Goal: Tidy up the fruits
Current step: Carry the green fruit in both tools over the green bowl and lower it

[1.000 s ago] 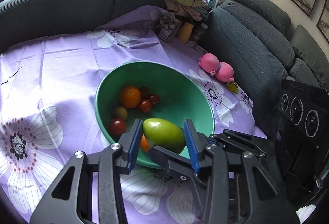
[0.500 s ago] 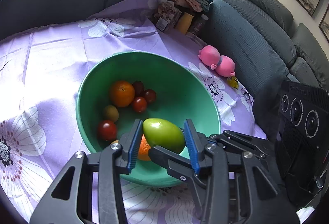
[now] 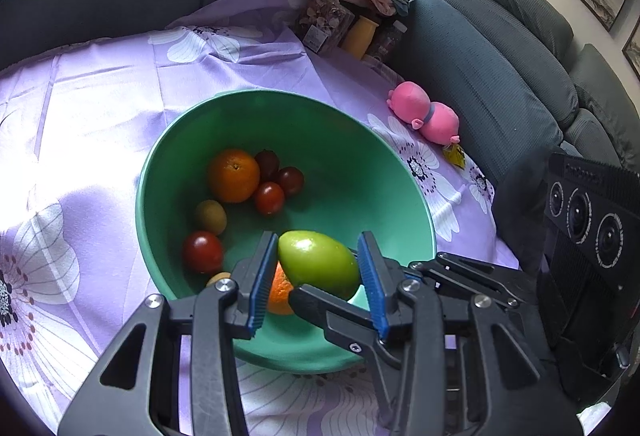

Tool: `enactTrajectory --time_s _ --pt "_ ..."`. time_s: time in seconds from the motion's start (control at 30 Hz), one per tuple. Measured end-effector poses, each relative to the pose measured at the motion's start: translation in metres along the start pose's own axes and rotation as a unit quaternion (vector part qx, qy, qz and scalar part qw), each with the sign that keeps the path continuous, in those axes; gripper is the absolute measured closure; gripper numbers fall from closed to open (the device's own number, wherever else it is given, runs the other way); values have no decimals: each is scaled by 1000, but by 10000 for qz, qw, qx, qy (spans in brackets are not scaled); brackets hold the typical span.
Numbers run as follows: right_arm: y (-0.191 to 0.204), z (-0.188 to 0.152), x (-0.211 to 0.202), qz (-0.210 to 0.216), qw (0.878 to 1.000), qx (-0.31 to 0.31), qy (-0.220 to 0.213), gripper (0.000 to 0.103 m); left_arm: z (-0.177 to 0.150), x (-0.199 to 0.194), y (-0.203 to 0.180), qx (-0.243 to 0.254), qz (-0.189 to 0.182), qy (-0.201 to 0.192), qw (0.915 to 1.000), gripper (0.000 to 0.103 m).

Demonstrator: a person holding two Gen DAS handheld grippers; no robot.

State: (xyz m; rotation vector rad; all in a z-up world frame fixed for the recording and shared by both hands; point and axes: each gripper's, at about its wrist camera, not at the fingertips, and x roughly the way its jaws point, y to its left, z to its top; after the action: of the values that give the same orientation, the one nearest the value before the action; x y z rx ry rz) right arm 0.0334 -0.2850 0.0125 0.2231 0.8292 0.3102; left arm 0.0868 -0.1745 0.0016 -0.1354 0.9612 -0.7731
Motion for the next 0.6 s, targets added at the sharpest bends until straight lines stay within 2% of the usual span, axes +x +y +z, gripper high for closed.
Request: enactTrajectory --time_s 0.6 --pt "-3 1 2 -18 10000 12 10 66 0 1 -1 7 -2 6 10000 62"
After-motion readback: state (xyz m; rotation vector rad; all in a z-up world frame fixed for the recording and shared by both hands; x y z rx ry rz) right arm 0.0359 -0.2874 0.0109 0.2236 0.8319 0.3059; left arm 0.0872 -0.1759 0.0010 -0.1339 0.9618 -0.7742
